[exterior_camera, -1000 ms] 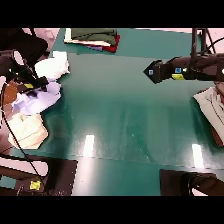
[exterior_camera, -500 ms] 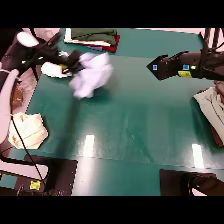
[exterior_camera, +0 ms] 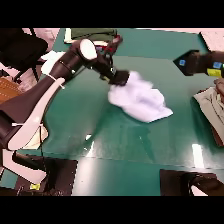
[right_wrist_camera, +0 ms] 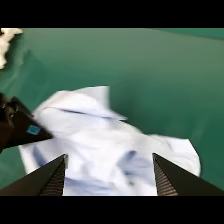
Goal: Fold the shirts.
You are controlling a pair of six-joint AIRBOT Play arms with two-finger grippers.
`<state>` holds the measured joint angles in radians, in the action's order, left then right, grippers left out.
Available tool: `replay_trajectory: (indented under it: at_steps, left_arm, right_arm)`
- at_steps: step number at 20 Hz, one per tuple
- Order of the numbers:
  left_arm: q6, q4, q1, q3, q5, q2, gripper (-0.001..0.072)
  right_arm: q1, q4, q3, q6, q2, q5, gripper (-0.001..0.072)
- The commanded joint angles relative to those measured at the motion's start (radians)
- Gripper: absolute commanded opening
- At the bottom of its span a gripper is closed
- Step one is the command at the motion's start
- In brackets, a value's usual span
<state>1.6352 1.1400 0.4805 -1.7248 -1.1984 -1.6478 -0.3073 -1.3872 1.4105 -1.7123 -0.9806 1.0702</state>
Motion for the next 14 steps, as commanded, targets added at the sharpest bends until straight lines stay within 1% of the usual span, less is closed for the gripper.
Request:
replay_trajectory:
  at_steps: [1, 4, 5, 6, 7, 9, 10, 13, 14]
  left_arm:
    - [0.014, 0.418, 0.021, 0.067, -0.175, -0.034, 0.0251]
    - [0.016, 0.567, 0.009, 0.076, -0.21, -0.023, 0.0255]
    - [0.016, 0.571, -0.009, 0.071, -0.224, -0.019, 0.0335]
    - [0.032, 0.566, -0.028, 0.07, -0.239, -0.013, 0.0578]
    - [0.035, 0.558, -0.045, 0.069, -0.259, -0.003, 0.0615]
    - [0.037, 0.552, -0.085, 0.069, -0.267, 0.035, 0.0615]
    - [0.036, 0.536, -0.108, 0.069, -0.251, 0.063, 0.0615]
    - [0.035, 0.453, -0.158, 0.069, -0.222, 0.123, 0.0614]
    - [0.034, 0.453, -0.161, 0.069, -0.222, 0.126, 0.0614]
  right_arm:
    - [0.067, 0.008, -0.188, -0.047, 0.077, 0.031, 0.0585]
    - [0.073, 0.016, -0.41, -0.073, 0.096, 0.008, 0.0586]
    - [0.08, 0.053, -0.462, -0.072, 0.085, -0.026, 0.0588]
    - [0.1, 0.116, -0.502, -0.054, 0.06, -0.069, 0.0591]
    - [0.124, 0.178, -0.532, -0.015, 0.028, -0.114, 0.0599]
    - [0.2, 0.285, -0.559, 0.06, -0.051, -0.178, 0.0632]
    - [0.253, 0.381, -0.56, 0.128, -0.099, -0.196, 0.0638]
    - [0.381, 0.925, -0.56, 0.481, -0.276, -0.189, 0.0646]
    - [0.387, 1.056, -0.56, 0.56, -0.33, -0.18, 0.0646]
